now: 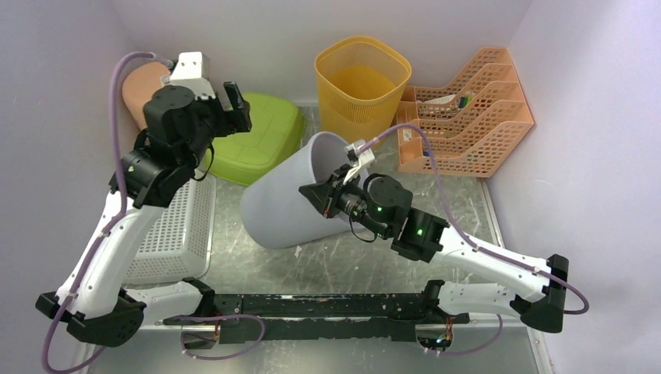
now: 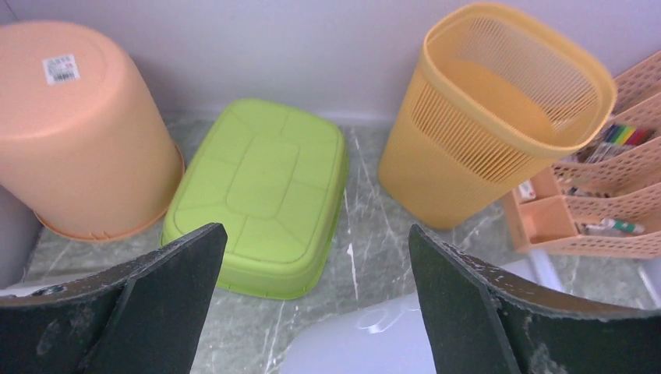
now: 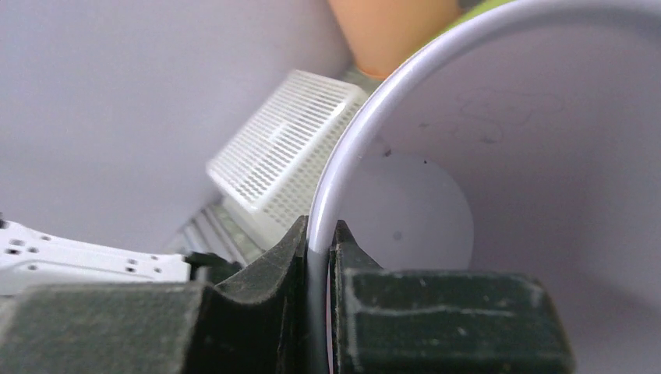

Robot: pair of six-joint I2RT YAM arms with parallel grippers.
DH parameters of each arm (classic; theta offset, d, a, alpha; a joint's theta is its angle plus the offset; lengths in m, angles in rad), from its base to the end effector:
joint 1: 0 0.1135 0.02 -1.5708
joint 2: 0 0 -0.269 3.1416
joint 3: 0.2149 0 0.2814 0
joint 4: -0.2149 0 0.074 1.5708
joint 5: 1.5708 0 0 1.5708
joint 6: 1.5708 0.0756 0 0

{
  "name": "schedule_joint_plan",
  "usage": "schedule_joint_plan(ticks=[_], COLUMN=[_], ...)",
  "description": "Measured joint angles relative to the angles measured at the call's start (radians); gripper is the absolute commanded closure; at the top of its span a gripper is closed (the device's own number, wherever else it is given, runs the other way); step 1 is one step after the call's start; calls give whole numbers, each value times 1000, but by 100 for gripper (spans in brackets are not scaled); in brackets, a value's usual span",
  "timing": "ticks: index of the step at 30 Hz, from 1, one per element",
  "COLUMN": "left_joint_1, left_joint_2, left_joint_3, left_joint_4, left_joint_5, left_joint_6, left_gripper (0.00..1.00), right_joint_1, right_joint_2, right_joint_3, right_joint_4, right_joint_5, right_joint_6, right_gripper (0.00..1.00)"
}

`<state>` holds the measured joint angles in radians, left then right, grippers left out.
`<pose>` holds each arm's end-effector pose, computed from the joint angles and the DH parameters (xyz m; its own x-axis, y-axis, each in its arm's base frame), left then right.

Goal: Turn the large container upside down

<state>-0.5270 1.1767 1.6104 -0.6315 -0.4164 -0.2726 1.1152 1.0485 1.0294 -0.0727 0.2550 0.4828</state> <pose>0.2585 -0.1151 0.5037 -0.1951 -0.1713 -0.9657 0.0671 0.9800 -0.1874 0.1528 0.2685 0.3879 -0.3878 0.2295 -0.8927 -0.6530 0.6151 0.4418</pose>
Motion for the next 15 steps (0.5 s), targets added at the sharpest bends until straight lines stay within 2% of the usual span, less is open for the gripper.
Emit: schedule_joint_plan(ticks=[9, 15], left_joint_1=[0, 0], left_joint_2=[-21, -1], left_joint_3=[54, 54], left_joint_4=[-15, -36], left_joint_5=[-1, 1], left_joint_6=[7, 6], left_gripper=[0, 0], right_joint_1=[-35, -157], right_joint_2=[17, 49], right_joint_3=[-299, -388], right_joint_4=[464, 627], right_joint_5=[-84, -193], right_joint_6=[201, 346], right_gripper=[100, 100])
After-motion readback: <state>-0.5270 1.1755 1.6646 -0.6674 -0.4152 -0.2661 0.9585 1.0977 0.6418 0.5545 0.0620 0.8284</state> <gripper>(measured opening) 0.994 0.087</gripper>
